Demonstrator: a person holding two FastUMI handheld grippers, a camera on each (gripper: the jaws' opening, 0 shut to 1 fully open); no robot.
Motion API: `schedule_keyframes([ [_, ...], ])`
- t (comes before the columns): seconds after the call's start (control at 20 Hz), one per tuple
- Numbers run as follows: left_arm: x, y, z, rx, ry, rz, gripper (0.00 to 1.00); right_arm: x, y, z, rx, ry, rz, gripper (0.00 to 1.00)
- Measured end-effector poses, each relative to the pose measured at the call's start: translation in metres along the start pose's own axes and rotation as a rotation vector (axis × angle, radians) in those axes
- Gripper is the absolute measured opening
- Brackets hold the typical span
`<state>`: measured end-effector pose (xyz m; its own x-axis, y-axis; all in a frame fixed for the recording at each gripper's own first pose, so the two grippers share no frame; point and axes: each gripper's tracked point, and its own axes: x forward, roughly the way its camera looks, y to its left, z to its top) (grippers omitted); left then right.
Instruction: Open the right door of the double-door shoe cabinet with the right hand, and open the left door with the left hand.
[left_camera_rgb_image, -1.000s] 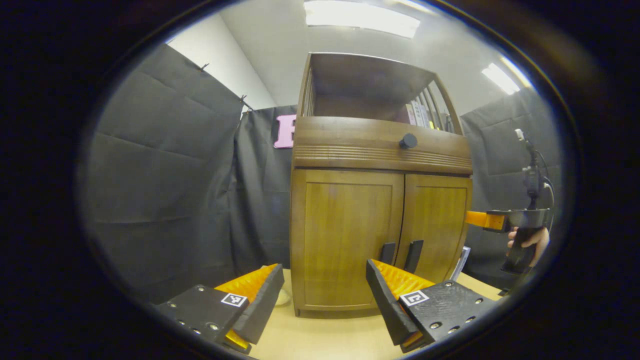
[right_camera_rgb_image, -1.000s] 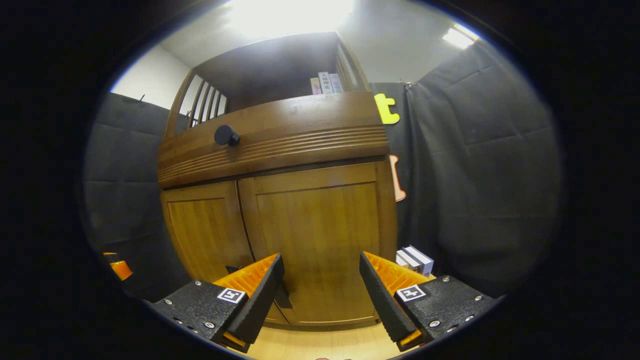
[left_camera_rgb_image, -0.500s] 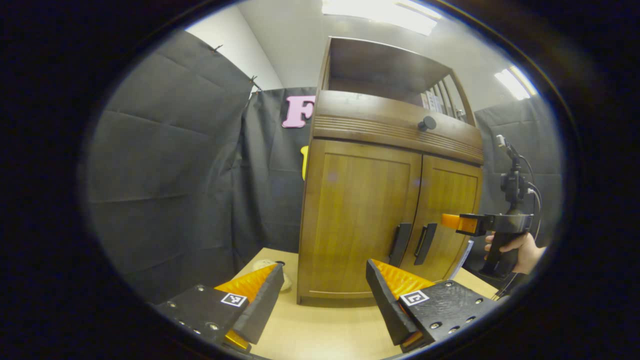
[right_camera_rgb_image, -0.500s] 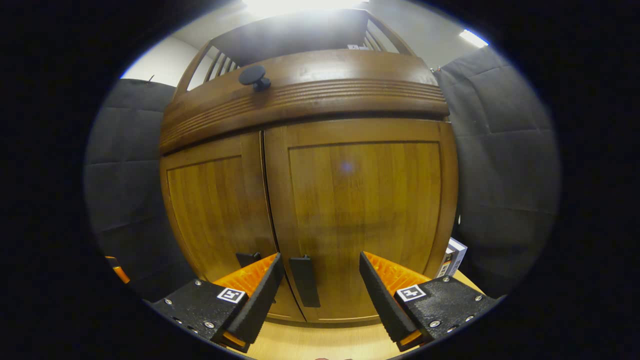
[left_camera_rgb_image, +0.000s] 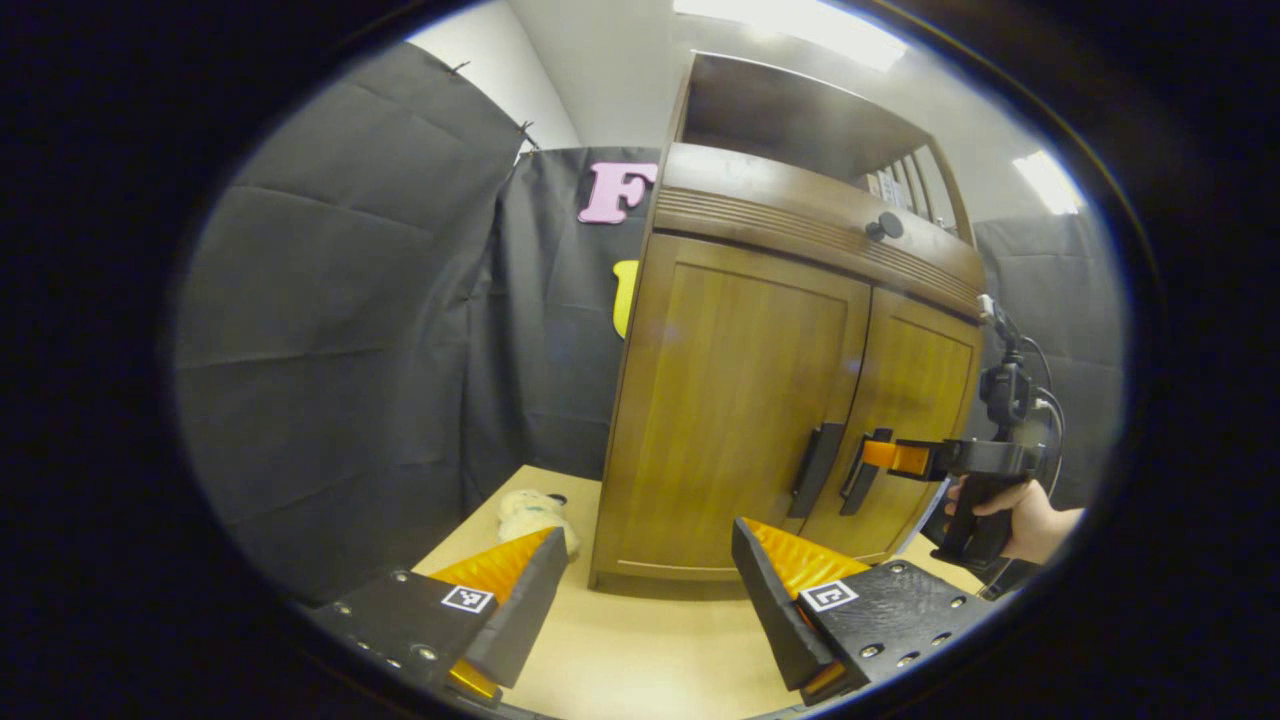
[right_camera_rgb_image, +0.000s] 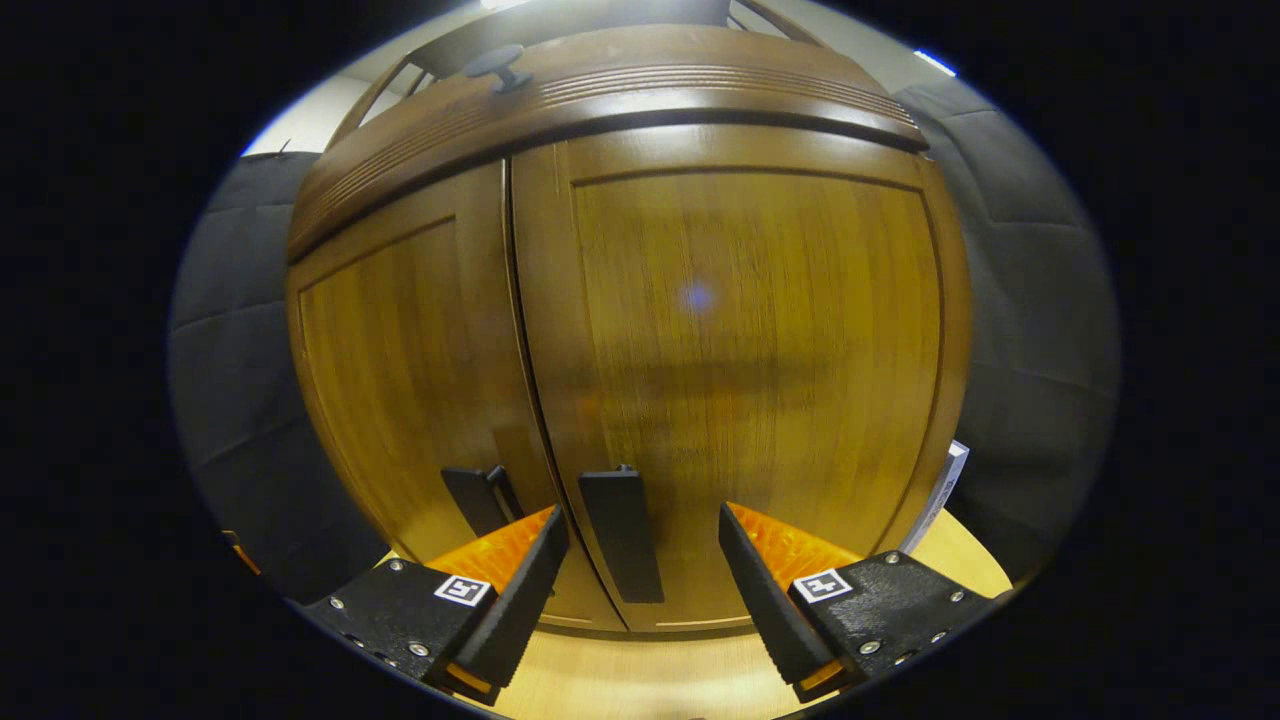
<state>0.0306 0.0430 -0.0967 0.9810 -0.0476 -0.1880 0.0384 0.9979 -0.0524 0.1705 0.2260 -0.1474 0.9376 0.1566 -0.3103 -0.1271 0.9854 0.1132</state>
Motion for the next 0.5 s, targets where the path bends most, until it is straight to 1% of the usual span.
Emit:
schedule_keyframes([
  [0.05,0.002,0.001,-0.003,0.0,0.007,0.001,0.95,0.0,-0.001,0.001,0.0,0.002,-0.004,0.92],
  [0.1,0.002,0.002,-0.002,0.001,0.013,0.001,0.95,-0.001,0.0,0.004,-0.003,0.0,-0.011,0.94],
  [0.2,0.002,0.002,-0.002,0.004,0.018,0.001,0.95,-0.003,0.004,0.012,-0.014,0.0,-0.005,0.88],
  [0.25,0.002,0.001,-0.003,0.005,0.02,0.002,0.97,-0.004,0.007,0.018,-0.023,0.001,-0.002,0.84],
  [0.3,0.002,0.002,-0.004,0.003,0.023,0.003,0.95,-0.007,0.013,0.025,-0.028,0.004,-0.004,0.76],
  [0.35,0.002,0.002,-0.005,0.0,0.026,0.002,0.95,-0.009,0.02,0.029,-0.022,0.013,0.0,0.68],
  [0.4,0.001,0.001,-0.005,-0.004,0.03,-0.001,0.95,-0.009,0.021,0.024,-0.01,0.024,0.011,0.63],
  [0.45,0.002,0.0,-0.005,-0.006,0.031,-0.007,0.95,-0.006,0.026,0.021,0.001,0.034,0.021,0.54],
  [0.5,0.002,-0.001,-0.004,-0.006,0.027,-0.016,0.95,-0.007,0.027,0.021,0.004,0.036,0.015,0.45],
])
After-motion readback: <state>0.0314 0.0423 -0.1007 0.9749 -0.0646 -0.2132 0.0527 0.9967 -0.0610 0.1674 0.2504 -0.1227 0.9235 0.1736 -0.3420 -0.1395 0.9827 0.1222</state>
